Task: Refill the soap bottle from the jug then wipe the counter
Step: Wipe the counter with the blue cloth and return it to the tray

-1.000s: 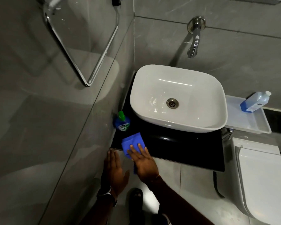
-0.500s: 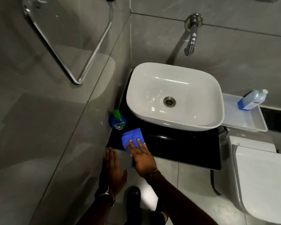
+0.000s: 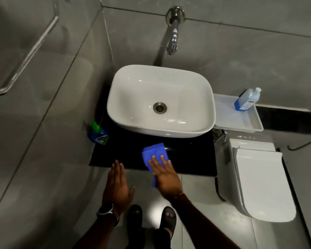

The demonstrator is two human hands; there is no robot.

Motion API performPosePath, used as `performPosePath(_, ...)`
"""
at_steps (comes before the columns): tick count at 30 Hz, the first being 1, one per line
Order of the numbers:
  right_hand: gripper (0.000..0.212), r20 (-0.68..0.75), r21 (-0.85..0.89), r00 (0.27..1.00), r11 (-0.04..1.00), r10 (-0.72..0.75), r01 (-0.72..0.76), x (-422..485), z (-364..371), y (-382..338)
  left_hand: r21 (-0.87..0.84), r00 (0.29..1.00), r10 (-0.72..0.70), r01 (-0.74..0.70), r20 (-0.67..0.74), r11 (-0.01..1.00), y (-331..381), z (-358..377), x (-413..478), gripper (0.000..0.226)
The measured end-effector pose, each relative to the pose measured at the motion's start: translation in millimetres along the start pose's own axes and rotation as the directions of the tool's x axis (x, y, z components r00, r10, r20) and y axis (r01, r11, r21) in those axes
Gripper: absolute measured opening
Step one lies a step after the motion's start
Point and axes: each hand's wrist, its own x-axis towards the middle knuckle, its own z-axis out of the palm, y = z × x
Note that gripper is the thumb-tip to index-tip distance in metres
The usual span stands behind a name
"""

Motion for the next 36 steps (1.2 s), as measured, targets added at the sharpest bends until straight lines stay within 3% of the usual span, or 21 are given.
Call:
performPosePath(2,0.054,-0.083,0.024,0.978,0.982,0.190,-0.188,-20.8,-20.0,44.7,-0.015,1.000,-0.005,0.005,0.005,1.000,8.9,1.2,2.3,0.101)
performPosePath(4,0.057,-0.047,0.026,0.918,0.919,0.393,-0.392,-7.6,-38.6,77.8,-0.020,1.000,0.010,-0.010,0.010,1.000,20.6,1.3,7.1,0.101)
performPosePath(6,0.069,0.004,-0.012,0.885,0.885,0.465,-0.465,20.9,-45.3,79.7,-0.015,0.999,0.033,-0.033,0.005,0.999,34.8,2.2,11.8,0.102)
performPosePath(7,0.073,0.022,-0.038,0.905,0.904,0.426,-0.425,30.4,-41.5,71.3,-0.008,0.999,0.036,-0.036,0.003,0.999,41.5,2.4,13.5,0.102)
performPosePath(11,0.054,0.016,-0.019,0.992,0.992,0.125,-0.125,-8.7,-24.2,64.3,-0.004,0.997,0.069,-0.069,0.014,0.998,68.0,9.7,20.3,0.103)
performPosePath(13,0.052,-0.036,0.001,0.986,0.986,0.166,-0.166,-36.1,-31.6,94.1,-0.001,0.995,0.089,-0.090,0.039,0.996,76.4,13.9,23.4,0.102)
performPosePath(15,0.052,-0.073,0.036,0.949,0.952,0.306,-0.304,-34.7,-42.8,122.1,-0.006,0.992,0.119,-0.119,0.044,0.993,84.1,17.2,25.8,0.101)
performPosePath(18,0.056,-0.031,0.049,0.919,0.919,0.392,-0.390,0.0,-51.5,130.4,-0.013,0.984,0.173,-0.172,0.053,0.985,104.2,23.5,30.8,0.103)
performPosePath(24,0.060,-0.035,-0.019,0.999,0.999,0.040,-0.041,-49.2,-41.8,149.7,-0.035,0.964,0.257,-0.255,0.072,0.966,147.7,38.3,40.6,0.101)
performPosePath(28,0.075,-0.086,0.102,0.983,0.983,0.162,-0.153,-51.3,-57.3,189.8,-0.032,0.941,0.319,-0.318,0.113,0.948,179.7,52.3,50.6,0.100)
performPosePath(36,0.058,-0.221,0.426,0.892,0.862,0.394,-0.275,-8.6,-83.6,219.3,0.016,0.921,0.362,-0.368,0.143,0.930,248.0,64.5,82.5,0.094)
